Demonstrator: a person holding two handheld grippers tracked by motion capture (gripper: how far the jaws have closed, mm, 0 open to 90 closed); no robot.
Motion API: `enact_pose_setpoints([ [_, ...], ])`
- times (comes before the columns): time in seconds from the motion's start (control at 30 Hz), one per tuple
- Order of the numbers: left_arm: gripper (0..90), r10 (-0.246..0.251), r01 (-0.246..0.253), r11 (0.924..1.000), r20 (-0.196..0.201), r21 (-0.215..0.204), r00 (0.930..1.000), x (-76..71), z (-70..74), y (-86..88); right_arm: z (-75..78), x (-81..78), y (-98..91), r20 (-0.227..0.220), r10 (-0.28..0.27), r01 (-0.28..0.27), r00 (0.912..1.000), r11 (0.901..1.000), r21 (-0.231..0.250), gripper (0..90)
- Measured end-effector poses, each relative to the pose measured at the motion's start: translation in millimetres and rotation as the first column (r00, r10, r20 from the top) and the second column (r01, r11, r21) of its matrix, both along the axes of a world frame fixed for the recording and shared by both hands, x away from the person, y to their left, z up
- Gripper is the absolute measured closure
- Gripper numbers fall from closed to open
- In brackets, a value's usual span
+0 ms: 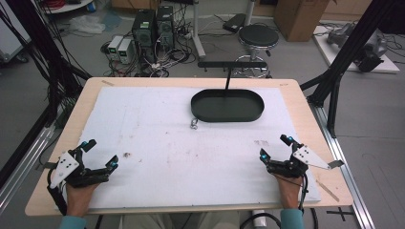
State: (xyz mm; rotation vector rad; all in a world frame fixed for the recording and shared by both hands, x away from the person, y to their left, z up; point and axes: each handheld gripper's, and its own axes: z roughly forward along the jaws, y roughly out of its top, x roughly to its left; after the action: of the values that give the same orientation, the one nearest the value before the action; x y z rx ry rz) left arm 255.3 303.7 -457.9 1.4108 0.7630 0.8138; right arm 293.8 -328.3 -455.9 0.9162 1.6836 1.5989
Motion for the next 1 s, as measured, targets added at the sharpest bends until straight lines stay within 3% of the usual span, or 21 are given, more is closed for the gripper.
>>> enact_pose_setpoints([
  [0.53,1.8,0.000,0.000,1.0000,0.000,-0.001,1.0000,0.1,0.0,0.1,0.2,-0.8,0.8,-0.001,-0.009,0.009,1.0000,1.0000,0.003,1.1],
  [0.73,1.8,0.000,0.000,1.0000,0.001,-0.002,1.0000,0.0,0.0,-0.1,0.5,0.1,1.2,0.014,-0.012,0.012,0.9998,0.9998,-0.019,1.1],
  [0.83,1.8,0.001,-0.001,1.0000,0.002,-0.002,1.0000,0.0,0.0,-0.3,1.8,2.9,1.9,-0.020,0.003,-0.004,0.9998,0.9997,-0.025,1.1],
  [1.0,1.8,0.001,-0.001,1.0000,0.000,0.000,1.0000,0.0,0.1,0.1,7.1,8.9,4.8,-0.027,0.017,-0.019,0.9995,0.9982,-0.056,1.2],
])
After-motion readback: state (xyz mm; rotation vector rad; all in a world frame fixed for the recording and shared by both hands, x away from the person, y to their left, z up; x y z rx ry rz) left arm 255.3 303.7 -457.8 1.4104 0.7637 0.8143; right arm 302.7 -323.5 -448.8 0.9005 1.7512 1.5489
